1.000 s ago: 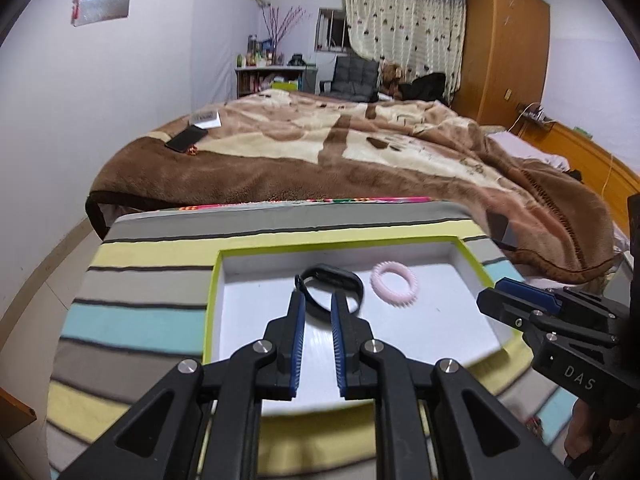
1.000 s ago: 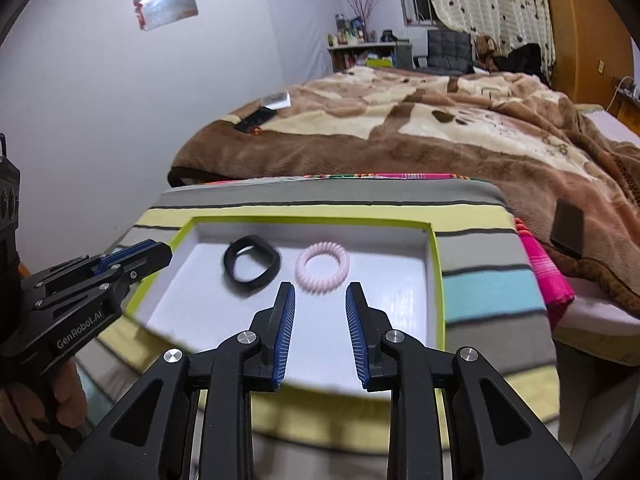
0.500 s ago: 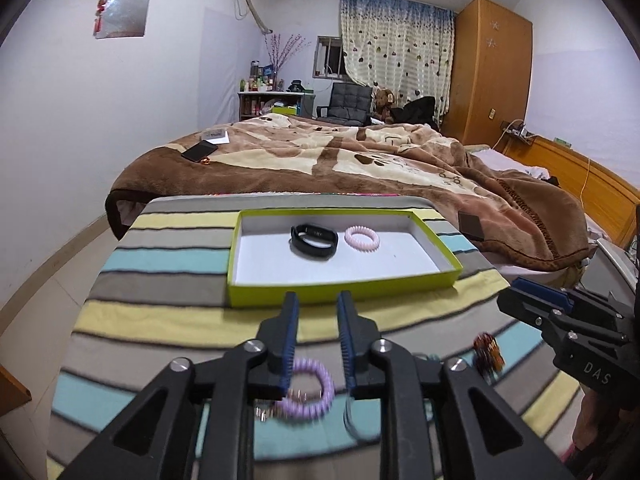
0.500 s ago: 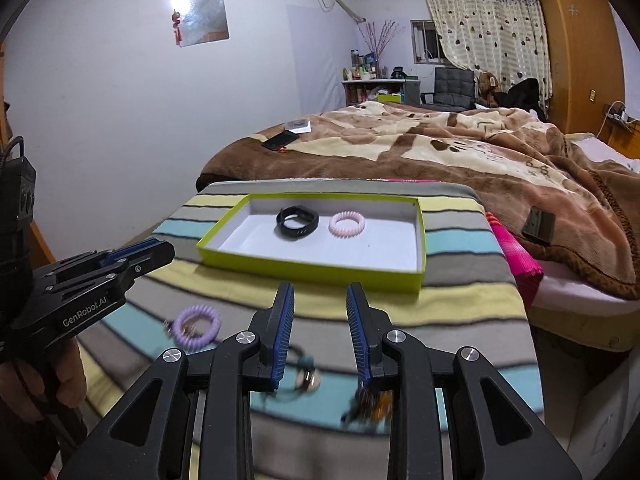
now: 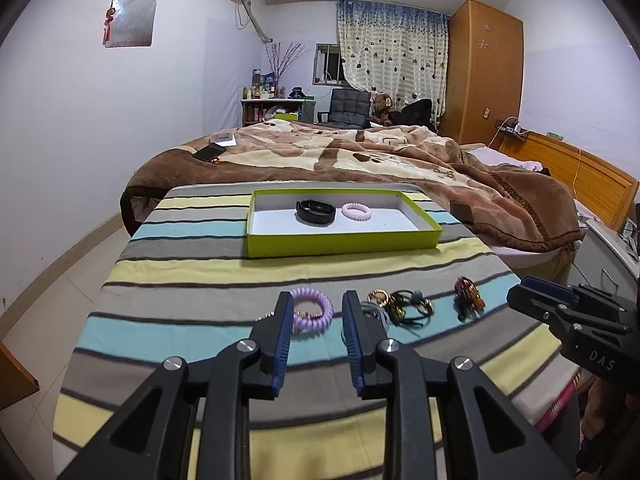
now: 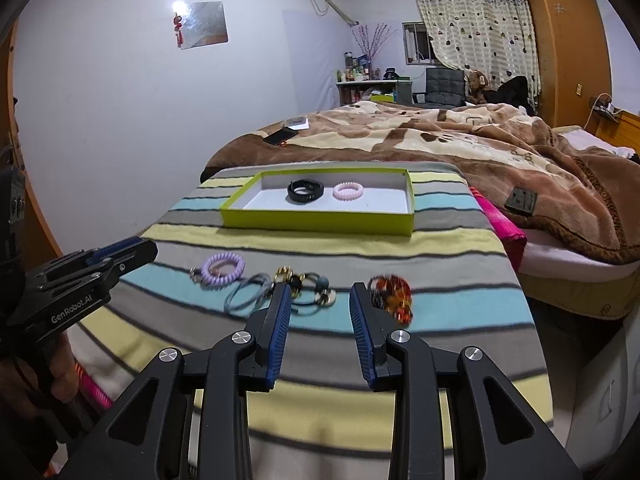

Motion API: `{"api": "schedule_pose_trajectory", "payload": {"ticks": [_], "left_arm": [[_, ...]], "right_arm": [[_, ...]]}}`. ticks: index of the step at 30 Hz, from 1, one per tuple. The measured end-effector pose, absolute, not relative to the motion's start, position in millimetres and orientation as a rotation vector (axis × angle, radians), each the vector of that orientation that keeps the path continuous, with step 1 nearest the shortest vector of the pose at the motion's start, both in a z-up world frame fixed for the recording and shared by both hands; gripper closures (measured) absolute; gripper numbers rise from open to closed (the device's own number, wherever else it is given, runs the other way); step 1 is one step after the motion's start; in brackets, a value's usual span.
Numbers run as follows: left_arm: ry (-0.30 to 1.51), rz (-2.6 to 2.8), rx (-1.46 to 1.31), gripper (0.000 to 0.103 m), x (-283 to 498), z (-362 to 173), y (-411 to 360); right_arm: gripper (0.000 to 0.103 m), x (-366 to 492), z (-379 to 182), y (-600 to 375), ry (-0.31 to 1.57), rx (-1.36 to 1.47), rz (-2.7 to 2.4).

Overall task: Organize jewelry
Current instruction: 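Move the left gripper to the lavender coil while the right gripper moves to the dark beaded bracelet, then grasp the lavender coil hair tie with the left gripper while the right gripper grasps the beaded bracelet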

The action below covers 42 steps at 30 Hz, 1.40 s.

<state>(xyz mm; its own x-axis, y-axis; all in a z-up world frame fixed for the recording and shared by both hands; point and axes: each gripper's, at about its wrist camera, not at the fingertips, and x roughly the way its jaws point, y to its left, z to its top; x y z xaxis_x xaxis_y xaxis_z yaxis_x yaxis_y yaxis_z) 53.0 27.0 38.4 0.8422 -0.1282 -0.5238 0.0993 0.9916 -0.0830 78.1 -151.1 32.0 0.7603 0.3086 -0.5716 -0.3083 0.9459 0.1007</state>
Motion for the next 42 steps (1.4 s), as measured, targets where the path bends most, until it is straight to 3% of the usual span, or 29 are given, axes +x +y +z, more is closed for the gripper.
{"api": "schedule_pose_trajectory", "payload": {"ticks": [16,42], "left_arm": [[0.619,-0.117,-0.067,0.072,50,17,31],[0.789,-0.096,-0.102,0.072,138,-11,43]], "right_arm": [[0.071,78,17,-165,0.658,0.005,0.285],[0.07,148,-11,-192,0.787,0.079,0.225]]}}
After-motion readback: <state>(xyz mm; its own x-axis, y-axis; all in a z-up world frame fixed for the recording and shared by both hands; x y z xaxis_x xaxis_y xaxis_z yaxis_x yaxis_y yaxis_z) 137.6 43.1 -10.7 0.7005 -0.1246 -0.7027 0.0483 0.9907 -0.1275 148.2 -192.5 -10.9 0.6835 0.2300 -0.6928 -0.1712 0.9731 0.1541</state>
